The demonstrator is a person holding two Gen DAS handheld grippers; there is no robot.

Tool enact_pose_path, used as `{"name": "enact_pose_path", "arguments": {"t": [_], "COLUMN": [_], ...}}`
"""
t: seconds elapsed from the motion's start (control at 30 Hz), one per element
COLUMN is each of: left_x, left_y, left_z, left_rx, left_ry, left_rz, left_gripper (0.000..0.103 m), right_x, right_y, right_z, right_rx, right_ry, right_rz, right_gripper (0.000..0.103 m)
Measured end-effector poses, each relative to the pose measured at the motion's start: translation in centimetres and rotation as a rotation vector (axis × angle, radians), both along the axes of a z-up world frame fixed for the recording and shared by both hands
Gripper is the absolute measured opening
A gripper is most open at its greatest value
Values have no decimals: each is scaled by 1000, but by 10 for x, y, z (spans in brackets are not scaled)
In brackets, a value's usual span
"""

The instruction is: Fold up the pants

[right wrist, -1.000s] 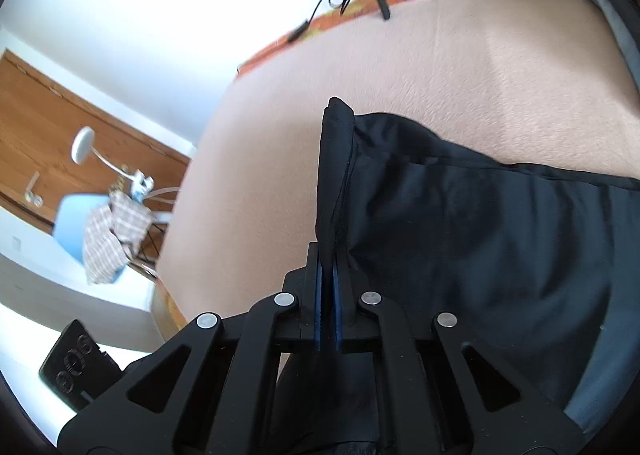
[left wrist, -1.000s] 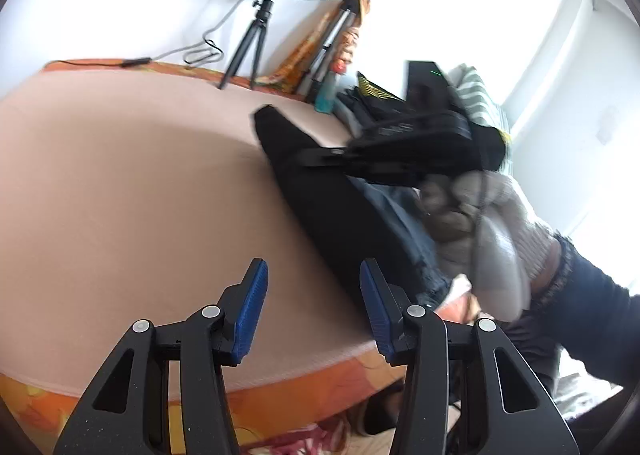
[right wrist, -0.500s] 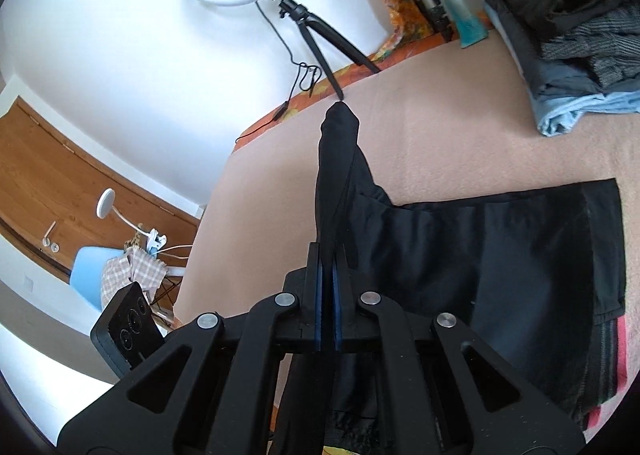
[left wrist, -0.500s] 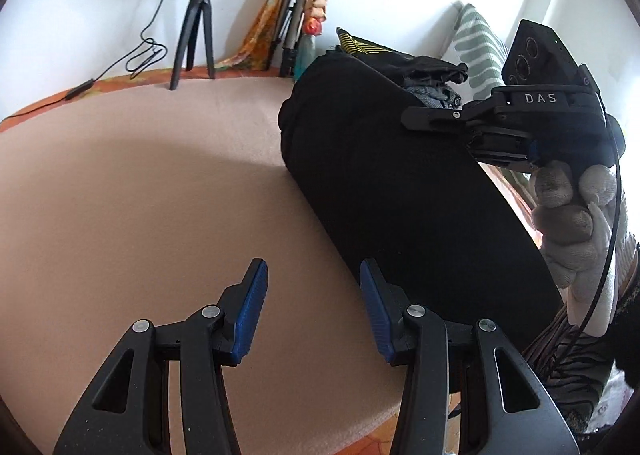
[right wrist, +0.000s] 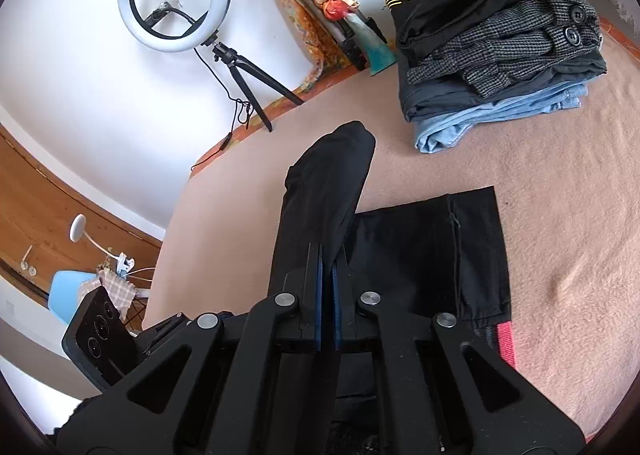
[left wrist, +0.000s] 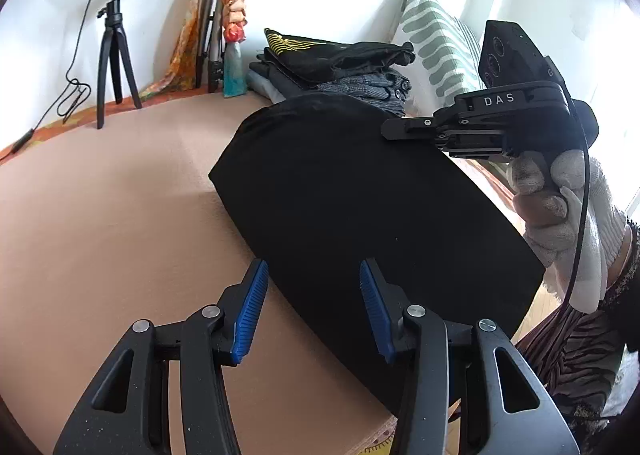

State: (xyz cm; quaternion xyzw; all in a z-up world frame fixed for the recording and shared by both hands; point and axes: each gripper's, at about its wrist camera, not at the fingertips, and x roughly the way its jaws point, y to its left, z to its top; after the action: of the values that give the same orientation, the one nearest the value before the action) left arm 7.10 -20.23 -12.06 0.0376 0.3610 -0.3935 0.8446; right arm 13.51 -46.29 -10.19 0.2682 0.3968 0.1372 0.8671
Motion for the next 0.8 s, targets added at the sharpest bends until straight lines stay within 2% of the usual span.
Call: {"name": "enact_pose_path", "arguments": {"t": [0.33, 0.57, 0.73, 0.8], "left_x": [-21, -25, -33, -39], "left_y": [-39, -66, -82, -86], "left_z": [-8, -17, -28, -31], "left_rx": [20, 37, 74, 84], "left_ry": [4, 26, 42, 25], "left_rz": [-149, -189, -224, -240], "left_gripper": [45, 45, 45, 45], "right_x": [3, 15, 24, 23], "right_y": [-27, -42, -42, -45], "right_z": [-17, -26, -48, -53], "right_rx": [-41, -99, -162, -159], "right_ry": [50, 74, 137, 149], "right_rz": [-25, -43, -36, -39], "right_gripper": [5, 5, 5, 4]}}
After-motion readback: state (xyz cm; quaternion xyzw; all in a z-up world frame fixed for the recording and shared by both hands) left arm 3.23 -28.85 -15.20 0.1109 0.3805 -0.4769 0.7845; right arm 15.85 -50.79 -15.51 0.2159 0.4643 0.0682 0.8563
